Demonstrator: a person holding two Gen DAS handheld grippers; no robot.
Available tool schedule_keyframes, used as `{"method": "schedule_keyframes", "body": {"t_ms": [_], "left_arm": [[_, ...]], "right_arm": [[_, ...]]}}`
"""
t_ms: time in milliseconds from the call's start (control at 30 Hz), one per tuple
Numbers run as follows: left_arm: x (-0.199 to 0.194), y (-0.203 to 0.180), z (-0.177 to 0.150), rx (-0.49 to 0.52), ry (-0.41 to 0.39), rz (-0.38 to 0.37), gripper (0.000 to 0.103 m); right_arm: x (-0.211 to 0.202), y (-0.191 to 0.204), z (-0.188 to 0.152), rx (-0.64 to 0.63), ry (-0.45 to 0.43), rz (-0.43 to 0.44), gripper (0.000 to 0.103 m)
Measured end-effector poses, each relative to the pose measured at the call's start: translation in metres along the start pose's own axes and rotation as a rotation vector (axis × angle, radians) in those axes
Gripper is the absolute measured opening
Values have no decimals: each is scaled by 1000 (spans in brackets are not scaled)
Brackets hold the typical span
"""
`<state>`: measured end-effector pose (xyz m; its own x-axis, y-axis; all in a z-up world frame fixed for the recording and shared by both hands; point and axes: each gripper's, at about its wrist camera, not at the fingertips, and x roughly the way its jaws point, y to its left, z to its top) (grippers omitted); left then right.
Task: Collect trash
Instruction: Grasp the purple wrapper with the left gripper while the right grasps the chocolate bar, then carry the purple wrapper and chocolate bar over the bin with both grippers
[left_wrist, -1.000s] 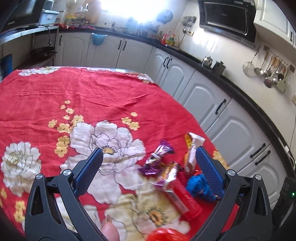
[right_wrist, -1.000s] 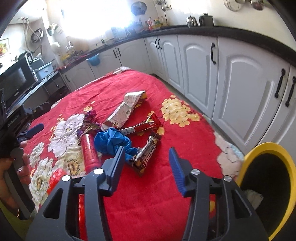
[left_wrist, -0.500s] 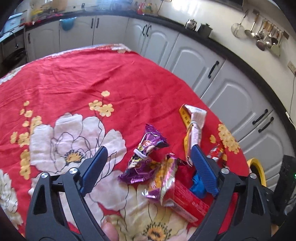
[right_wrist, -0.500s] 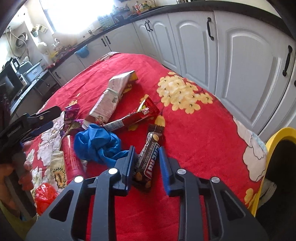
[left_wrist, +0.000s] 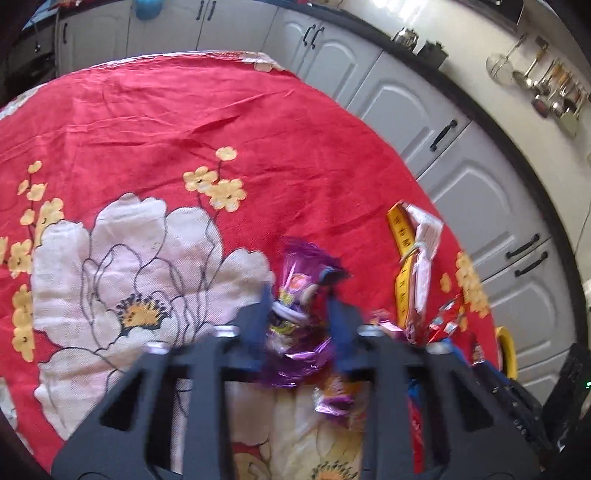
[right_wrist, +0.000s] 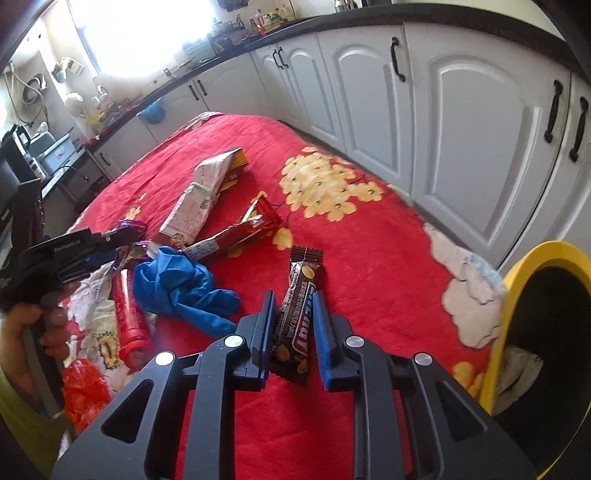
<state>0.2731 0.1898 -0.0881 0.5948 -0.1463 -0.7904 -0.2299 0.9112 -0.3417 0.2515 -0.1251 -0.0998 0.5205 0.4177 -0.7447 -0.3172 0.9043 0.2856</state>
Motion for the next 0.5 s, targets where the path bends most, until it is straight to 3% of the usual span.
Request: {"method": "schedule_keyframes", "body": {"t_ms": [100, 267, 500], "left_arm": [[-1, 3, -4, -10, 7, -18, 15], [-18, 4, -5, -4, -34, 20, 13], [-70, -23, -1, 34, -156, 20, 13]], "right_arm": [[-4, -2, -4, -25, -8, -20, 19], [-14, -5, -8, -31, -30, -8, 18], [-43, -11, -8, -34, -68, 28, 18]]}}
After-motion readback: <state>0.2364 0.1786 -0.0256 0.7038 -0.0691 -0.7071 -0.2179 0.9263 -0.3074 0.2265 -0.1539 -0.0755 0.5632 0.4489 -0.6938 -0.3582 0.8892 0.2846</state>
